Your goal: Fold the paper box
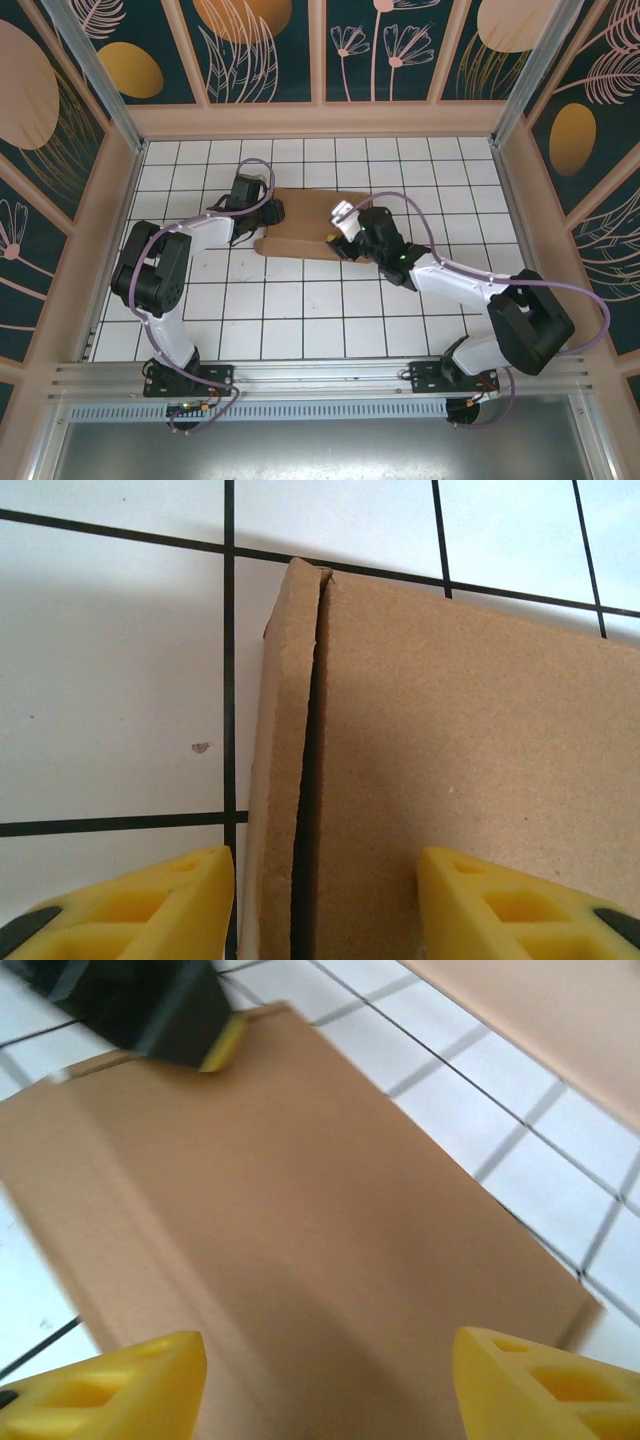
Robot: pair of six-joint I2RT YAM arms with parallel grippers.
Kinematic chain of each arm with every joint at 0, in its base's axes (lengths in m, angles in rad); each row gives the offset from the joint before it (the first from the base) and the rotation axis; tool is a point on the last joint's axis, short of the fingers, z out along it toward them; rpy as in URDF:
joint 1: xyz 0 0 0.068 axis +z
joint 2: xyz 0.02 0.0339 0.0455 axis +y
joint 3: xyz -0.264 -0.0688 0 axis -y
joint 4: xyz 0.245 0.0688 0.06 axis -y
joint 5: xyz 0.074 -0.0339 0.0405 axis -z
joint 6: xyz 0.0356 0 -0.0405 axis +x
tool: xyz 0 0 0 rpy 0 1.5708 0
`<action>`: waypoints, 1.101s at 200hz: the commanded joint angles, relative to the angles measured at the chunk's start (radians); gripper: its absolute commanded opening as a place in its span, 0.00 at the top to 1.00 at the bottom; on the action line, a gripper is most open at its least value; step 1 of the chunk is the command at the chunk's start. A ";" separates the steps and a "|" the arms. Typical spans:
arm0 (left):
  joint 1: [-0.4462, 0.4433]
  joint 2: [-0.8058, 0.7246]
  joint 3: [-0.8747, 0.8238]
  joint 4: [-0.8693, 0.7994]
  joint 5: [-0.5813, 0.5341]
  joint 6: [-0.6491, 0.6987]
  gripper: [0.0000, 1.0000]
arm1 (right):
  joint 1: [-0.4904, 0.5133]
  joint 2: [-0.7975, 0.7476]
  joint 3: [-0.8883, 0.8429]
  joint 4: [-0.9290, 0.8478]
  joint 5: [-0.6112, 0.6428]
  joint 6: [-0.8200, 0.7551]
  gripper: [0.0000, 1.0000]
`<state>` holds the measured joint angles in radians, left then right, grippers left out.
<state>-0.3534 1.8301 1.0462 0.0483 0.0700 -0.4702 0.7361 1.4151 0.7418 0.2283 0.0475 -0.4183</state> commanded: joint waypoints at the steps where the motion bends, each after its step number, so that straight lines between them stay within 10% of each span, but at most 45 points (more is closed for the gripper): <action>1: 0.004 0.038 -0.003 -0.116 -0.031 0.057 0.49 | 0.010 0.075 0.054 0.022 -0.086 -0.277 0.30; 86: 0.003 0.026 -0.008 -0.117 -0.006 0.077 0.51 | 0.069 0.370 0.137 0.089 0.016 -0.422 0.28; 184: 0.001 0.013 -0.012 -0.100 0.082 0.111 0.55 | 0.121 0.526 0.090 0.454 0.360 -0.557 0.69; 220: 0.003 -0.042 0.003 -0.128 -0.007 0.091 0.44 | 0.123 0.428 0.050 0.419 0.233 -0.482 0.52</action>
<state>-0.3439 1.8271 1.0485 0.0418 0.0864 -0.3931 0.8619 1.9099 0.8299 0.6334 0.3481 -0.9592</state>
